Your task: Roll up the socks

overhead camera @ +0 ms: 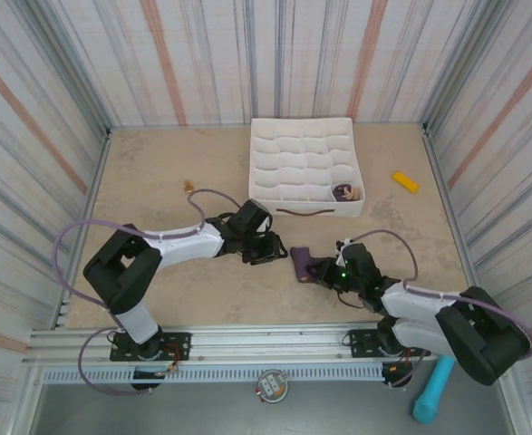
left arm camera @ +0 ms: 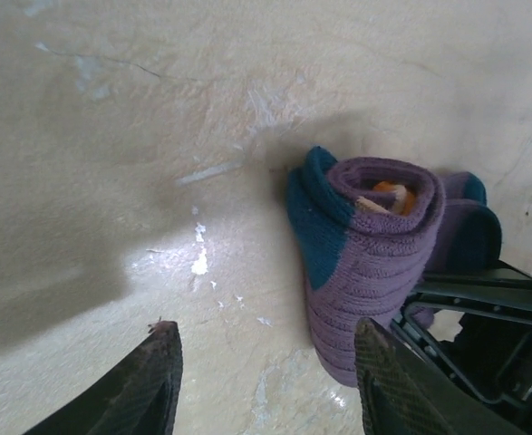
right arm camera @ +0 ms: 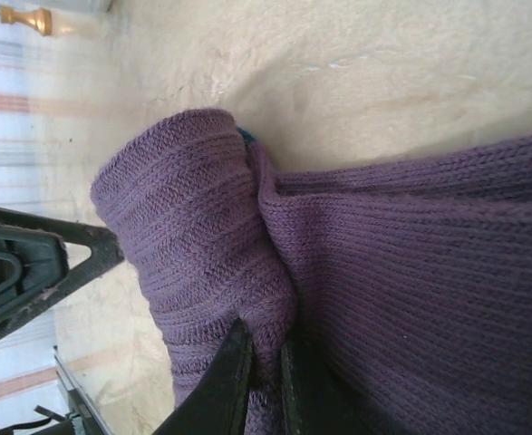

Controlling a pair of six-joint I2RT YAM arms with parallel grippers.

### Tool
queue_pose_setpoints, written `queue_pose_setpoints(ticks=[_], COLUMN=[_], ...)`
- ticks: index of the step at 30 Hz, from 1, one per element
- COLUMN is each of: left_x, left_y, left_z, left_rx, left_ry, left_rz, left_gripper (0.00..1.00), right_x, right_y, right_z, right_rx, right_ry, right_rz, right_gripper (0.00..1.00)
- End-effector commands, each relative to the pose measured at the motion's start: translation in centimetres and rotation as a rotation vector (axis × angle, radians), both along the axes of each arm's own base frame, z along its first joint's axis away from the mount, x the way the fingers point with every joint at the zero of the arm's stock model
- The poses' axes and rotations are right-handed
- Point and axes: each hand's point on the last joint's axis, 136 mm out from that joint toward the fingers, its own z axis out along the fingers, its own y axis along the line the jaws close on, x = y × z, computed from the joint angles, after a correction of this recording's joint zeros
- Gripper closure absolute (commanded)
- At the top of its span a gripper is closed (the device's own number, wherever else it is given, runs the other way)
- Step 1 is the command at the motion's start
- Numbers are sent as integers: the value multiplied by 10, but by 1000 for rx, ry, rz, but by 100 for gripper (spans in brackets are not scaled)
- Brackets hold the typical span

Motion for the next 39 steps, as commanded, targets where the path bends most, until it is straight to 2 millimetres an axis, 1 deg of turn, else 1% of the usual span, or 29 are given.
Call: queue_pose_setpoints(ticks=[1, 7, 12, 22, 27, 34, 39], left_x=[1, -3, -6, -11, -14, -20, -22], left_y=[-17, -39, -51, -62, -70, -88, -92], left_z=[4, 1, -2, -18, -23, -22, -26], left_rx=[-24, -23, -33, -1, 11, -14, -14], left_ry=[-34, -43, -40, 14, 36, 32, 43], left_rz=[-53, -122, -148, -159, -173, -198, -195], left_gripper=[47, 44, 44, 47, 50, 51, 53], right_x=[-50, -55, -55, -54, -53, -52, -51], right_y=[-42, -53, -58, -59, -59, -61, -62], right_z=[-58, -60, -59, -60, -59, -60, -59], right_rx=[-176, -184, -178, -175, -172, -166, -161], right_ry=[272, 263, 258, 260, 257, 265, 266], right_rz=[-59, -93, -113, -117, -122, -134, -142], right_gripper=[100, 99, 99, 99, 99, 99, 99])
